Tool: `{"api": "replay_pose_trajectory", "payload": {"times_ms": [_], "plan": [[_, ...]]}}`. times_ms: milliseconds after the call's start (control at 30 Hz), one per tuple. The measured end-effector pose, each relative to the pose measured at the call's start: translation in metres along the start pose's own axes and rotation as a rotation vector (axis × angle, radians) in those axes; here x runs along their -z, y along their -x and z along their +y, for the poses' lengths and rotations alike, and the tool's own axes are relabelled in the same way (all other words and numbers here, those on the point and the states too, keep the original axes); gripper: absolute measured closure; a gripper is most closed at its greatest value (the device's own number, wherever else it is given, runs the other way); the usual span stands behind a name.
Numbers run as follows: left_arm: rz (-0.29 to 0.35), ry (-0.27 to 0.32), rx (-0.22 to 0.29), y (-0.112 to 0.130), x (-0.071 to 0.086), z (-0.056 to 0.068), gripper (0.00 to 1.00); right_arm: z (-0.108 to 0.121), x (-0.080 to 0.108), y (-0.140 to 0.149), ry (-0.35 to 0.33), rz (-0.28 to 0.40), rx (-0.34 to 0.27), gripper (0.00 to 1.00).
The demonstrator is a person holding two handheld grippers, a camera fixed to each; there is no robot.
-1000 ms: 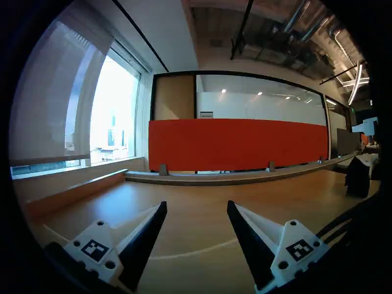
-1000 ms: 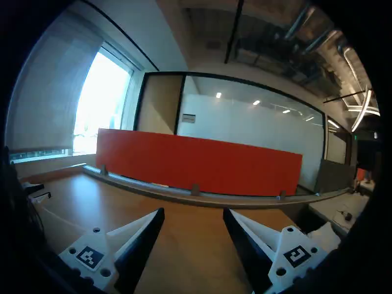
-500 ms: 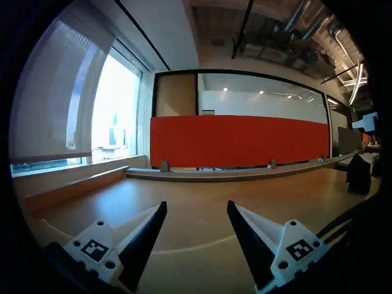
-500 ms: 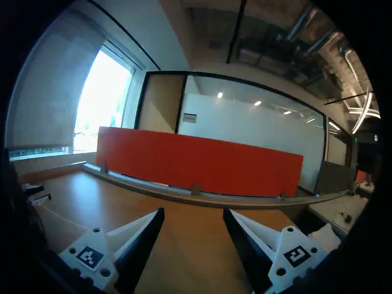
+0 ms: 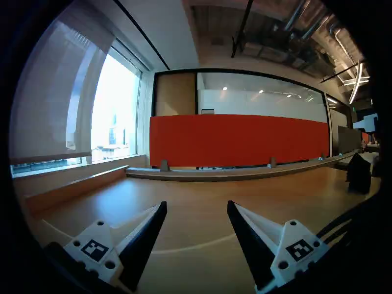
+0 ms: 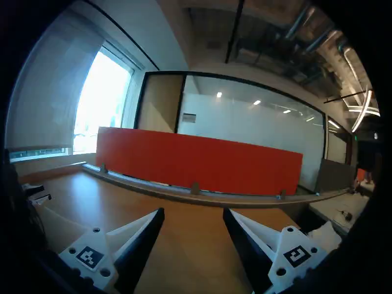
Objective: Fold towel
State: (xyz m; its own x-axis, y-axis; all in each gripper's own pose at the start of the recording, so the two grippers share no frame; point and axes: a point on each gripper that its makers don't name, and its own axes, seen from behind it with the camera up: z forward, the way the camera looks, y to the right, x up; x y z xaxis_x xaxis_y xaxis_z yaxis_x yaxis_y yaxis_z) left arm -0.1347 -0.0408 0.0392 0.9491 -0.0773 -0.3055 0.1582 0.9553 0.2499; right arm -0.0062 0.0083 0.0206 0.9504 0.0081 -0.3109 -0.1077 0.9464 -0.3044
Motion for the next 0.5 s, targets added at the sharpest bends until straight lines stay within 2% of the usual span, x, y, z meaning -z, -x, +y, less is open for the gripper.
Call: {"api": "replay_pose_trajectory", "payload": {"times_ms": [500], "plan": [[-0.001,0.0,-0.001,0.002,0.001,0.0,0.09,0.011,-0.003,-0.001,0.012,0.016,-0.015,0.07]]}}
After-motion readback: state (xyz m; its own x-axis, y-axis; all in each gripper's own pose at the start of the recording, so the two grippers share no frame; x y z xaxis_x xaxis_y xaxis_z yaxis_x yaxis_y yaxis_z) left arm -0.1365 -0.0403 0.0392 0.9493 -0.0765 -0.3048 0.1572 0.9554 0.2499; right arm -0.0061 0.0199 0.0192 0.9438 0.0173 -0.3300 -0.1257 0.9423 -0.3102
